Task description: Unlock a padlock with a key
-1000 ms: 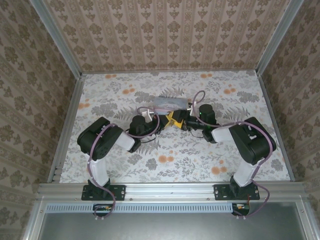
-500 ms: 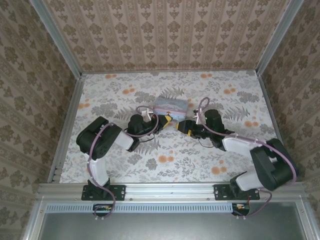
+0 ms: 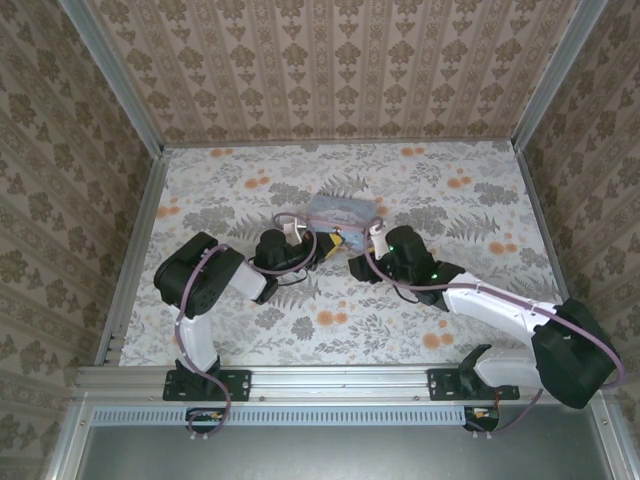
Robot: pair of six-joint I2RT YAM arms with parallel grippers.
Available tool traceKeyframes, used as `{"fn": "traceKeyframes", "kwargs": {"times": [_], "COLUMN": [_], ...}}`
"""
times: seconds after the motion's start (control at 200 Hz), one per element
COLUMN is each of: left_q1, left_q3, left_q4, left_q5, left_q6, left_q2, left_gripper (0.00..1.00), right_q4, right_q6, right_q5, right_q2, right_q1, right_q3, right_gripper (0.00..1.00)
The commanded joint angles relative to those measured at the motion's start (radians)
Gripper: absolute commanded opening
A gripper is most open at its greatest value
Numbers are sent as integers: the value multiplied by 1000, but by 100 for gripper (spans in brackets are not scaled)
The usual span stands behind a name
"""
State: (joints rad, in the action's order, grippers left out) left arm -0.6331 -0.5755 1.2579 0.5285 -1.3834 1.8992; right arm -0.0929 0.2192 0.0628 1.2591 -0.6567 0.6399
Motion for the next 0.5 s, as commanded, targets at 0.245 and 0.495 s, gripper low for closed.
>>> {"fn": "traceKeyframes", "kwargs": {"times": [0.245, 0.495], "left_q1": [6, 6], "left_q3": [-1, -7], "left_q4": [38, 38], "left_q5": [18, 22], "left_q6": [26, 26], "left_q2": [11, 20], "left_gripper": [0, 0], "right_q4": [-51, -77], "right_q6": [-289, -342], "right_q5": [-275, -306], "right_q2": [120, 222], "right_q1": [-93, -115], "right_q3": [49, 94], "right_gripper": [51, 50]}}
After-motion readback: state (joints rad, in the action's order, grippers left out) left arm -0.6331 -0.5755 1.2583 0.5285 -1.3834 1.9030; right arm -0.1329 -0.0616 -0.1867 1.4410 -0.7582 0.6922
